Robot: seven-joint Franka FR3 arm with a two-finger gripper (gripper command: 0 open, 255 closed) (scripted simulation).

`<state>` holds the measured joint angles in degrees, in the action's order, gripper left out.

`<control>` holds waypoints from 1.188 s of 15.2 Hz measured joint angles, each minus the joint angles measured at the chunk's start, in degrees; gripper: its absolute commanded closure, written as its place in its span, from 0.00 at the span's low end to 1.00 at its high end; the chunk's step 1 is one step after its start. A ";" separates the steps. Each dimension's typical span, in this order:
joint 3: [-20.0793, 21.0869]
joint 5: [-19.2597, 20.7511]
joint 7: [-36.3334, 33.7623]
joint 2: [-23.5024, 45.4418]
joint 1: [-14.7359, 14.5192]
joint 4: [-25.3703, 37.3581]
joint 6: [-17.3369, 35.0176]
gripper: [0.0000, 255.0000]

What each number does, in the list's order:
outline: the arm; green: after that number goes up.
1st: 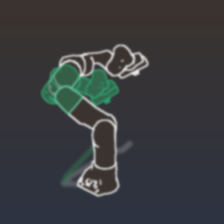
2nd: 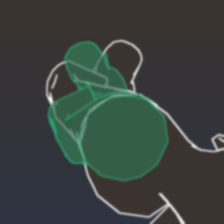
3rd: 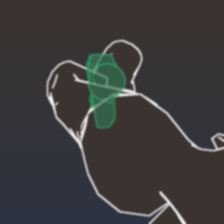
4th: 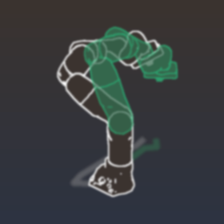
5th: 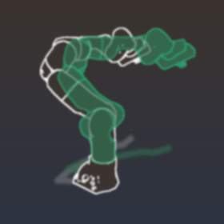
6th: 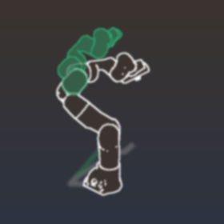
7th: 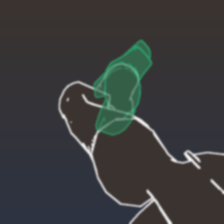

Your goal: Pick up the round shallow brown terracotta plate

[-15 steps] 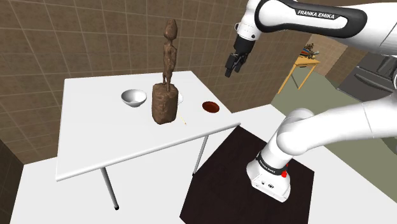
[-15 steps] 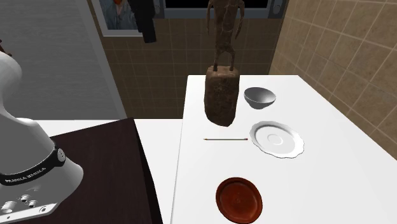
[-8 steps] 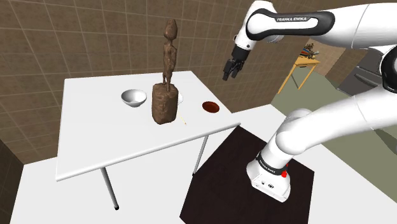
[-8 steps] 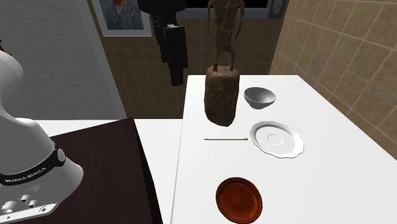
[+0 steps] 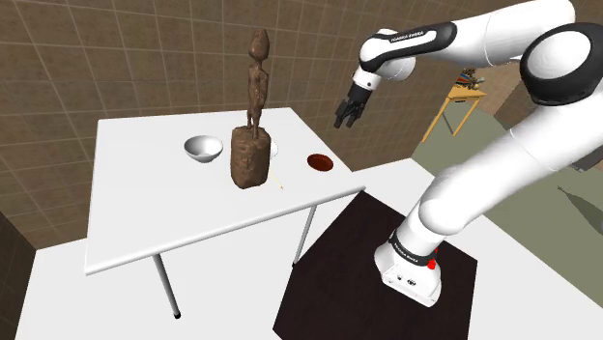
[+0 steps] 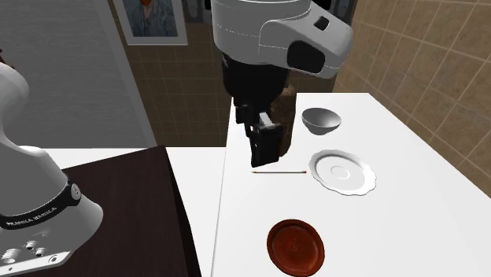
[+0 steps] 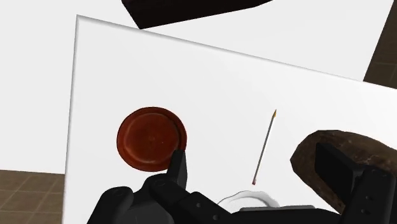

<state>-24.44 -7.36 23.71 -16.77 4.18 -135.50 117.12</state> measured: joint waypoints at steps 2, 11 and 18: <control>-2.54 -3.20 3.68 4.47 -0.13 1.69 1.16 0.00; -7.99 -22.62 21.66 28.01 3.59 12.93 0.42 0.00; -4.92 -34.91 30.34 46.54 12.49 25.65 -4.72 0.00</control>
<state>-29.36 -42.27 54.05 29.77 16.67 -109.84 112.40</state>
